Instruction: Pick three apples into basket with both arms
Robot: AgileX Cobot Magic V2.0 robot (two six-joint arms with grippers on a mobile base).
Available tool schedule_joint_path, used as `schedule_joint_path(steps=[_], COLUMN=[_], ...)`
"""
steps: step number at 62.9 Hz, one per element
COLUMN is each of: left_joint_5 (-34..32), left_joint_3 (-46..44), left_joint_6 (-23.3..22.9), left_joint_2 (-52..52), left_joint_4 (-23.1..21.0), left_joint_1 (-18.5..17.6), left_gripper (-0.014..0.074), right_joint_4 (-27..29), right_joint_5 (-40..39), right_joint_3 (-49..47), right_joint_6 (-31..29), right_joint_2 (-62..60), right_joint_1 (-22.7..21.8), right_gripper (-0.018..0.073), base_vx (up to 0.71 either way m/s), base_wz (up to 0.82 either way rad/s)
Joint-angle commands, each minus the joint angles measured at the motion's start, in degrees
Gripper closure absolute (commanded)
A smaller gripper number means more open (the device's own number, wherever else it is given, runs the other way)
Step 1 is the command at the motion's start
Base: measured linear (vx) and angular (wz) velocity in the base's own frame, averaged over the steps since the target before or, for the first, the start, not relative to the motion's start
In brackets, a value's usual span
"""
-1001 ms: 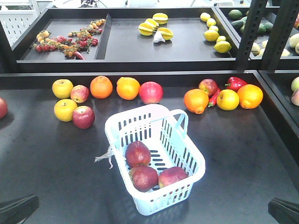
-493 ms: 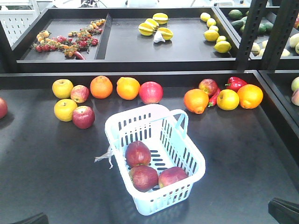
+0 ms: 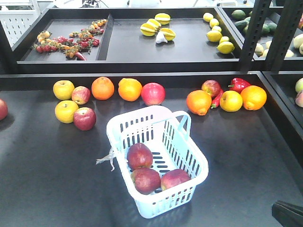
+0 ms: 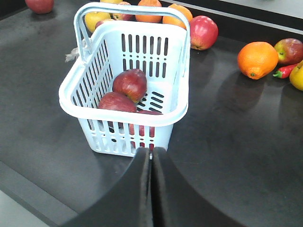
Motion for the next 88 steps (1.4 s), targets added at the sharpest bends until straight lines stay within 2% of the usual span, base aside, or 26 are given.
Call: schedule_joint_path(steps=[1,15,31,88], left_joint_5=[1.61,1.19,-0.53,-0.53], left_joint_3=[1.44,1.44,1.44,1.35], left_joint_6=[2.78,2.55,2.55,2.55], left_joint_2=[-4.84,-4.68,-4.68,-4.55], left_joint_4=[-0.3,-0.3,-0.36,-0.31], left_joint_1=[4.17,13.19,20.26,20.47], left_gripper=[0.0604,0.0604,0.0604,0.0604], right_joint_4=[0.73,0.73,0.73,0.73], right_joint_5=[-3.32,-3.32,-3.32,-3.32], right_joint_3=[-1.49,-1.49,-1.49,-1.49], right_joint_6=[-0.08,-0.08,-0.08,-0.08], right_joint_2=[0.42,0.42,0.42,0.42], right_joint_1=[-0.12,-0.12,-0.12,-0.12], right_gripper=[0.0564,0.0564,0.0564,0.0564], base_vx=[0.0,0.0,0.0,0.0], base_wz=[0.0,0.0,0.0,0.0])
